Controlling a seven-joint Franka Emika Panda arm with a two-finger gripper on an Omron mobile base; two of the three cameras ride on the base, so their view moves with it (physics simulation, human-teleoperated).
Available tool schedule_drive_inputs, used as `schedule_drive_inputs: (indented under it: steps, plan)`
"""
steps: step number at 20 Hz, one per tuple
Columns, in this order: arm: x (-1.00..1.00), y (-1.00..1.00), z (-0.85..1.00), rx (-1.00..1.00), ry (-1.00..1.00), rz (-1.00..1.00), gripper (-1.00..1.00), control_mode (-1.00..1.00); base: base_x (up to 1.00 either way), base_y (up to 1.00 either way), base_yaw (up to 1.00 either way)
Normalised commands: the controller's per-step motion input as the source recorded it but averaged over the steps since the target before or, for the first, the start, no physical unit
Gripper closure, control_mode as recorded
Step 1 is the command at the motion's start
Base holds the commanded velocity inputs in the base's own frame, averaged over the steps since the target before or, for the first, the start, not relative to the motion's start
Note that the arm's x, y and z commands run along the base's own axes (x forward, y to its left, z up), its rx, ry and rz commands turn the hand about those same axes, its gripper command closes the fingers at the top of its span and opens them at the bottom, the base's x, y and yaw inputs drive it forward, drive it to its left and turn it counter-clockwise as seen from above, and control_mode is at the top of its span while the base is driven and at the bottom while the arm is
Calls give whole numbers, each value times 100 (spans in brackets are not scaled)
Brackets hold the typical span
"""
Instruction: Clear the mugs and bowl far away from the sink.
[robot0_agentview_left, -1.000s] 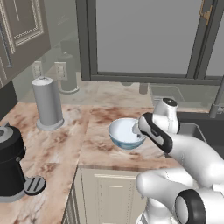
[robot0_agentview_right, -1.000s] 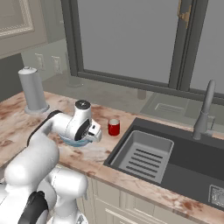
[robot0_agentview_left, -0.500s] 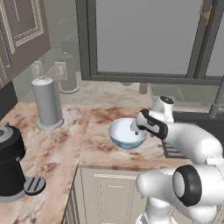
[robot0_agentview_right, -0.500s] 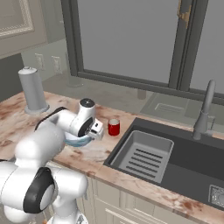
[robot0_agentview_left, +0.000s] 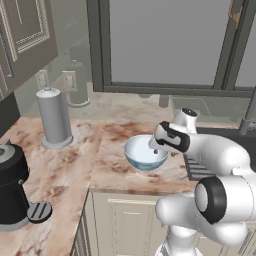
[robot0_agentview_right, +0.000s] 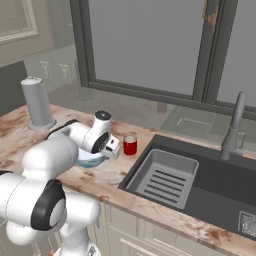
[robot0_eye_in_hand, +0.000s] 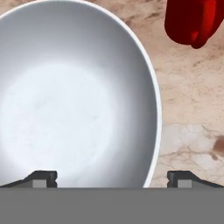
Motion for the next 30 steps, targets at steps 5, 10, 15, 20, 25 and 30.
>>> schedule_drive_inputs:
  steps: [5,10,15,20,25,30]
  plan:
    - [0,0,-24,0,0,0,-100,-100,0,0,0]
    - [4,0,-17,0,0,0,-100,-100,0,0,0]
    - [6,1,-6,0,0,0,-100,-100,0,0,0]
    - [7,18,-7,0,0,0,100,-100,0,0,0]
    - [0,9,-4,0,0,0,100,-100,0,0,0]
    - [-4,4,-3,0,-3,-1,100,-100,0,0,0]
